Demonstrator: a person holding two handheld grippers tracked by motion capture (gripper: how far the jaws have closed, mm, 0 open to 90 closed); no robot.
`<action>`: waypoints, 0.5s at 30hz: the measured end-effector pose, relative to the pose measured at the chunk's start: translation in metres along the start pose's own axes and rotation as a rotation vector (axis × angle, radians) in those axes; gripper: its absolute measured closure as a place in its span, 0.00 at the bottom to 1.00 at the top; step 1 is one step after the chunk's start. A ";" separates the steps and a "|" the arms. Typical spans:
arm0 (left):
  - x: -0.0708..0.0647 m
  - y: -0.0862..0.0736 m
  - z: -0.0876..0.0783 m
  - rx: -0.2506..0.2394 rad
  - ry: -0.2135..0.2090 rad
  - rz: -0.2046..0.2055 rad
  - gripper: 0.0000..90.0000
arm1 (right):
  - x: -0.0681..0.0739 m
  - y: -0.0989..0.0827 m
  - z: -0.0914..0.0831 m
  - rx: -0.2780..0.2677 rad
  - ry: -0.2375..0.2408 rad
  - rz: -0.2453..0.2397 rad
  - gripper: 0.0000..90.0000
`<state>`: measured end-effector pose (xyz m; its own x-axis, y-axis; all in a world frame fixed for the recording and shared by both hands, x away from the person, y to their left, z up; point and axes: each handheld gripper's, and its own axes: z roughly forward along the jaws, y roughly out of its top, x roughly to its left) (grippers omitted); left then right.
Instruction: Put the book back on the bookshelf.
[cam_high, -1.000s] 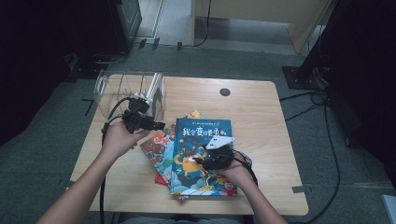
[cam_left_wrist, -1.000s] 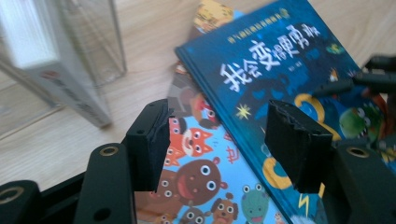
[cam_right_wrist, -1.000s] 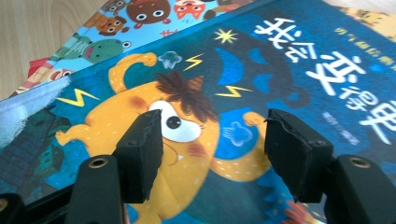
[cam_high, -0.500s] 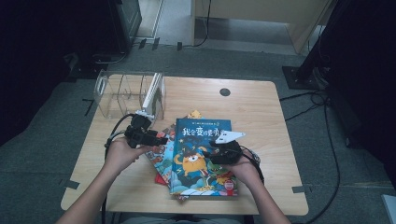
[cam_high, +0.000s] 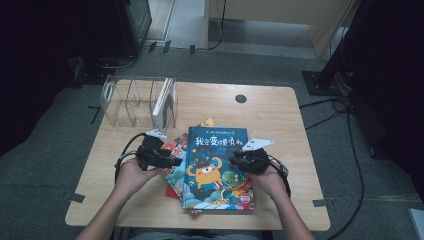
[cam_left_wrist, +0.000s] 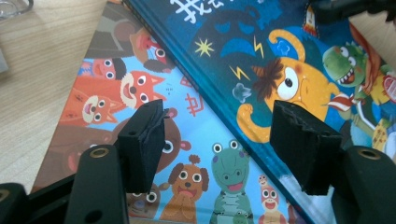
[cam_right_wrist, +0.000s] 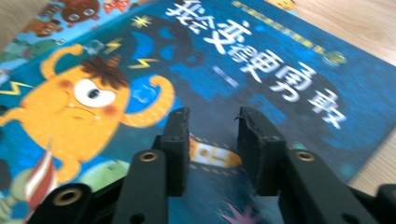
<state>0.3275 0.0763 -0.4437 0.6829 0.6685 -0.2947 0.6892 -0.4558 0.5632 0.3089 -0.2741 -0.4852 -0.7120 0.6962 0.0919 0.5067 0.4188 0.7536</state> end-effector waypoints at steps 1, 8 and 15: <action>-0.001 -0.002 0.001 0.001 -0.002 0.006 0.40 | -0.002 -0.001 -0.001 -0.004 -0.007 0.001 0.78; -0.002 -0.014 0.002 -0.005 -0.010 0.006 0.42 | -0.024 -0.009 -0.011 -0.003 -0.096 0.062 0.95; -0.009 -0.024 -0.001 -0.025 -0.007 0.019 0.41 | -0.044 -0.013 -0.014 -0.019 -0.151 0.132 0.96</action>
<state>0.3046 0.0817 -0.4541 0.6977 0.6557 -0.2886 0.6697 -0.4539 0.5878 0.3269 -0.3183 -0.4903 -0.5584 0.8244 0.0926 0.5802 0.3082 0.7539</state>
